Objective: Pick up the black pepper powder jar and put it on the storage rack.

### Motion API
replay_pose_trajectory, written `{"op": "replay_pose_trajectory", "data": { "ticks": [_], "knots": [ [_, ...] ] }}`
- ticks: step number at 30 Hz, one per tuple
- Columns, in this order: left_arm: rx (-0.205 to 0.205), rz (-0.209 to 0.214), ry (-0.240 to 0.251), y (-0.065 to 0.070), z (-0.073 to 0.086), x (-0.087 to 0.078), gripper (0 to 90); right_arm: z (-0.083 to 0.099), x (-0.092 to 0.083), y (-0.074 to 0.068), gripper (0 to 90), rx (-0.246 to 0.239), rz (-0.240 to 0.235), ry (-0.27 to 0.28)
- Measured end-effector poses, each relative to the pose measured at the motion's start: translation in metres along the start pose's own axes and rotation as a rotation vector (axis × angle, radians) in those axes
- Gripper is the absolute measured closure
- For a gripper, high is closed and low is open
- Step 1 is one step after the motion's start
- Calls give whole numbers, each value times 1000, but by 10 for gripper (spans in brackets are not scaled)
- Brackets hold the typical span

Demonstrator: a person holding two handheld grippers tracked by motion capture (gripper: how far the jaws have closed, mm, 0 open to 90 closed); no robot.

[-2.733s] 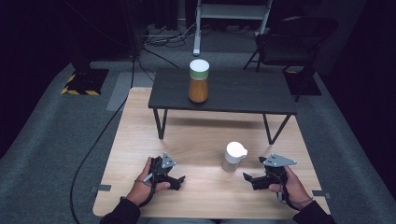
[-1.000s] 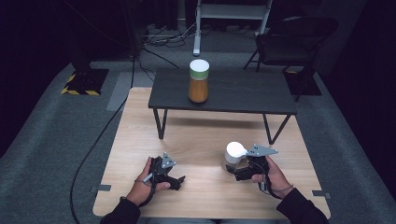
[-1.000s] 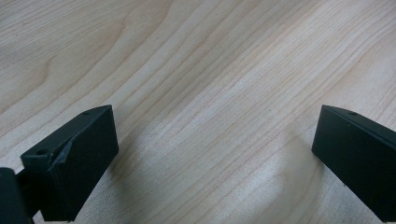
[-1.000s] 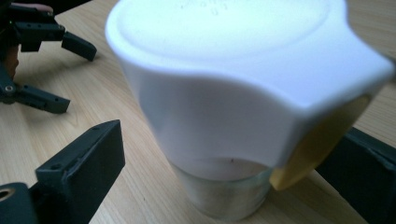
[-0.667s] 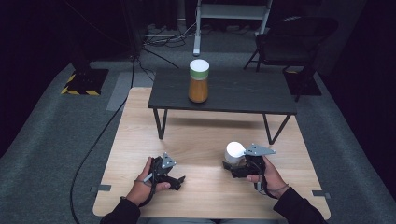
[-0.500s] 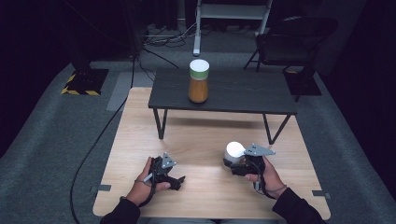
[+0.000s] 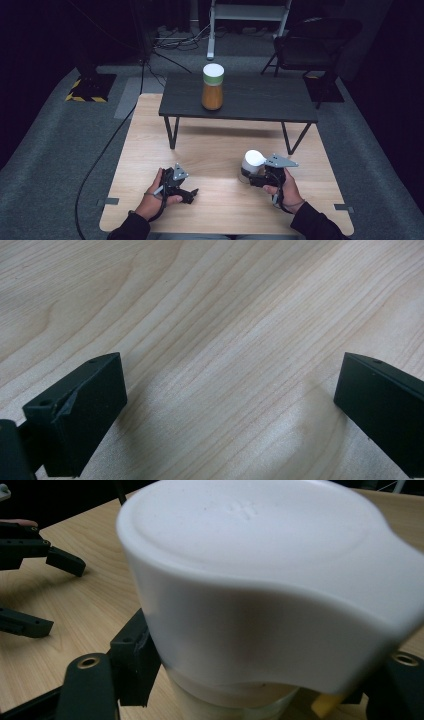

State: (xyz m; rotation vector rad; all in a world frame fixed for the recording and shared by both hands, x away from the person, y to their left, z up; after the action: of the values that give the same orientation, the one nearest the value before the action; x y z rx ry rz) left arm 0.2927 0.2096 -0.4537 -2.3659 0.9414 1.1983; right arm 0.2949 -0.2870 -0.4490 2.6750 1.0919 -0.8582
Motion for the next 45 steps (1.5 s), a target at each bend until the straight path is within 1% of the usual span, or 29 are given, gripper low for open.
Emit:
{"op": "replay_pose_trajectory", "data": {
  "ticks": [3, 6, 8, 13, 20, 22, 24, 28, 33, 37, 39, 43, 45],
  "knots": [
    [0, 0, 0, 0, 0, 0, 5, -2, -2, -1, 304, -2, 8, 6],
    [0, 0, 0, 0, 0, 0, 5, -3, -5, -4, 304, -3, 26, 5],
    [0, 0, 0, 0, 0, 0, 5, -5, -7, -4, 304, -14, 31, 6],
    [0, 0, 0, 0, 0, 0, 5, -11, -13, -5, 304, -20, 39, 3],
    [0, 0, 0, 0, 0, 0, 5, -20, -25, -8, 304, -8, 71, 0],
    [0, 0, 0, 0, 0, 0, 5, -22, -29, -8, 304, 3, 76, 3],
    [0, 0, 0, 0, 0, 0, 5, -23, -32, -9, 304, -1, 87, 6],
    [0, 0, 0, 0, 0, 0, 5, -27, -41, -8, 304, 5, 90, 9],
    [0, 0, 0, 0, 0, 0, 5, -33, -50, -8, 304, 13, 114, 24],
    [0, 0, 0, 0, 0, 0, 5, -39, -59, -8, 304, 34, 130, 33],
    [0, 0, 0, 0, 0, 0, 5, -44, -65, -12, 304, 32, 153, 33],
    [0, 0, 0, 0, 0, 0, 5, -54, -74, -13, 304, 40, 176, 39],
    [0, 0, 0, 0, 0, 0, 5, -58, -79, -13, 304, 44, 190, 53]
  ]
}}
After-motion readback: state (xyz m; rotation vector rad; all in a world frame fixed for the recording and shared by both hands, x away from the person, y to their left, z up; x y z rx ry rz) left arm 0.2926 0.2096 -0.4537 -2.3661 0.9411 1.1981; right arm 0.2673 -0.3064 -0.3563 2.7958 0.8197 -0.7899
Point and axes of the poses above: each handheld gripper's, and its own axes: x roughly forward along the jaws, z roughly out of its underside, y roughly to its right, the point moved 1 cm from there along x, roughly forward along the jaws, and after that the axes turned 7 degrees about -y, right-handed, at the moved point
